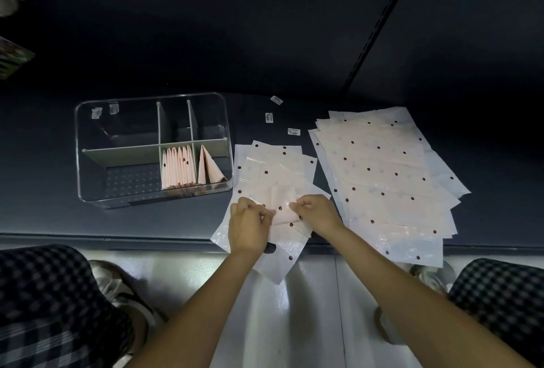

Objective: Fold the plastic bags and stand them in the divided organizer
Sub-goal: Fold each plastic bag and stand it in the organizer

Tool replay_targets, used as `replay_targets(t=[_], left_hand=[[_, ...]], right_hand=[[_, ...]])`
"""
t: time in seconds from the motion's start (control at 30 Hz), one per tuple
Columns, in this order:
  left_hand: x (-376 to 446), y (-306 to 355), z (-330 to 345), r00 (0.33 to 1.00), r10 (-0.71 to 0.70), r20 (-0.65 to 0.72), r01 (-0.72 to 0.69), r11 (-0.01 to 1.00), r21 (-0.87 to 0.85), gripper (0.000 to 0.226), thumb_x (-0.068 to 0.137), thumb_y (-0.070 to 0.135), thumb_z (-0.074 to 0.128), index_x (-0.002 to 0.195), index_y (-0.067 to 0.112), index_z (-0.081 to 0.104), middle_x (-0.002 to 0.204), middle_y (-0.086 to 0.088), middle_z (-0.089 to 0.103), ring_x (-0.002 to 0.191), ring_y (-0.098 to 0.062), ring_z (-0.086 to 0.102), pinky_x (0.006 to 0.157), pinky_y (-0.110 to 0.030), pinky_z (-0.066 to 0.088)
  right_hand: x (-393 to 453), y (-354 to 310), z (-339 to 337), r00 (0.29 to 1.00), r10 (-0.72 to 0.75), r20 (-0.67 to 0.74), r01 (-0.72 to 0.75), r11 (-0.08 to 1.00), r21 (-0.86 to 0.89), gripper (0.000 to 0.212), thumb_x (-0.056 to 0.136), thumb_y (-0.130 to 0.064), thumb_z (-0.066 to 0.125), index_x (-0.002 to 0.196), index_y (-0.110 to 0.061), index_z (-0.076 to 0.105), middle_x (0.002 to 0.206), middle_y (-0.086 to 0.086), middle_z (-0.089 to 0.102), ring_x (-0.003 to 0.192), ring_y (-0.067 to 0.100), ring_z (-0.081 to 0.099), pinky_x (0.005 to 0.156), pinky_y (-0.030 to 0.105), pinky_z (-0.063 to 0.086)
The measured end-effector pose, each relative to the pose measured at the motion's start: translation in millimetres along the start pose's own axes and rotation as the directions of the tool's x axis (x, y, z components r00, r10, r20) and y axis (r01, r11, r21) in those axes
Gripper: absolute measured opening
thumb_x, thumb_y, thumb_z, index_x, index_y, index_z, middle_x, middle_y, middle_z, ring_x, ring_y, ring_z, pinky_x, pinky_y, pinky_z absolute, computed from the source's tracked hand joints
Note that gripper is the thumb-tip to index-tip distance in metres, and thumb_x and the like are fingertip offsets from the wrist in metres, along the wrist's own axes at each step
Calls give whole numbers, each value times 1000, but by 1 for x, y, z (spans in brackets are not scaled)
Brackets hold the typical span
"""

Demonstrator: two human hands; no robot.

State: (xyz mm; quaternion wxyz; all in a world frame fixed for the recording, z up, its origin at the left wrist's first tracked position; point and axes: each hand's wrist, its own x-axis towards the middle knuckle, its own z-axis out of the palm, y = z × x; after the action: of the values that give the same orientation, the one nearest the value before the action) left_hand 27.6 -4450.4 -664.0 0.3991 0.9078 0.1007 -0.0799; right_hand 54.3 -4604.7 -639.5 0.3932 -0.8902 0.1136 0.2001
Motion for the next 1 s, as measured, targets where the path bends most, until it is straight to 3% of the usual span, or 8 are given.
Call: replay_targets(t=[0.13, 0.3, 0.4, 0.5, 0.7, 0.87, 0.93, 1.0], left_hand=[[0, 6, -4, 1000, 19, -10, -17, 987, 157, 21, 90, 32, 60, 100, 14, 60, 113, -2, 47, 109, -20, 40, 87, -32, 42], [-2, 5, -1, 779, 581, 236, -625, 691, 364, 45, 95, 24, 51, 136, 7, 44, 153, -11, 28, 143, -26, 22, 117, -41, 19], [2, -9, 2, 765, 446, 464, -641, 596, 484, 66, 100, 48, 17, 147, 13, -12, 154, -1, -20, 142, -14, -20, 115, -29, -16], [6, -17, 3, 766, 403, 500, -640, 542, 544, 71, 96, 57, 9, 141, 14, -25, 147, 1, -32, 136, -11, -29, 113, -31, -19], [7, -16, 5, 777, 424, 466, -627, 591, 507, 70, 97, 56, 14, 147, 17, -14, 150, 5, -25, 142, -10, -20, 112, -29, -20], [14, -1, -17, 832, 520, 195, -555, 788, 267, 37, 95, 24, 52, 131, 18, 53, 137, 1, 54, 129, -13, 45, 116, -26, 10], [15, 10, -31, 886, 457, 75, -463, 864, 199, 17, 96, 19, 50, 100, 14, 67, 102, -4, 70, 102, -24, 60, 93, -32, 42], [16, 19, -41, 922, 385, 26, -382, 900, 212, 25, 98, 23, 47, 74, 14, 50, 68, -3, 59, 70, -28, 55, 55, -32, 33]], right_hand=[[1, -5, 1, 998, 56, -5, -56, 998, -26, 43, 90, -23, 60, 50, -17, 45, 55, -5, 45, 56, 10, 41, 53, 21, 31], [2, -9, 0, 991, 126, 35, -126, 992, 18, 40, 89, -25, 61, 56, -10, 44, 60, 8, 40, 62, 19, 38, 58, 27, 29], [2, -11, -2, 987, 154, 44, -154, 988, 0, 37, 89, -24, 61, 73, 9, 61, 69, 21, 52, 69, 20, 47, 64, 28, 36], [4, -12, -3, 981, 185, 53, -184, 983, -19, 31, 87, -25, 64, 84, 6, 65, 89, 18, 68, 81, 22, 59, 77, 30, 46], [-4, -10, 2, 953, 301, 34, -303, 941, 154, 37, 81, -19, 71, 111, -9, 51, 109, 5, 55, 97, 17, 52, 85, 27, 43], [-11, -22, -10, 932, 340, 128, -358, 798, 485, 36, 84, -11, 68, 117, -7, 54, 91, 5, 56, 66, 12, 47, 56, 22, 35], [-15, -30, -20, 951, 307, 32, -264, 759, 595, 27, 87, -12, 64, 113, -9, 55, 90, 5, 57, 63, 11, 46, 56, 22, 35], [-23, -38, -27, 954, 223, -202, -58, 795, 604, 11, 90, -15, 60, 100, -17, 56, 95, 2, 59, 72, 12, 53, 64, 23, 42]])
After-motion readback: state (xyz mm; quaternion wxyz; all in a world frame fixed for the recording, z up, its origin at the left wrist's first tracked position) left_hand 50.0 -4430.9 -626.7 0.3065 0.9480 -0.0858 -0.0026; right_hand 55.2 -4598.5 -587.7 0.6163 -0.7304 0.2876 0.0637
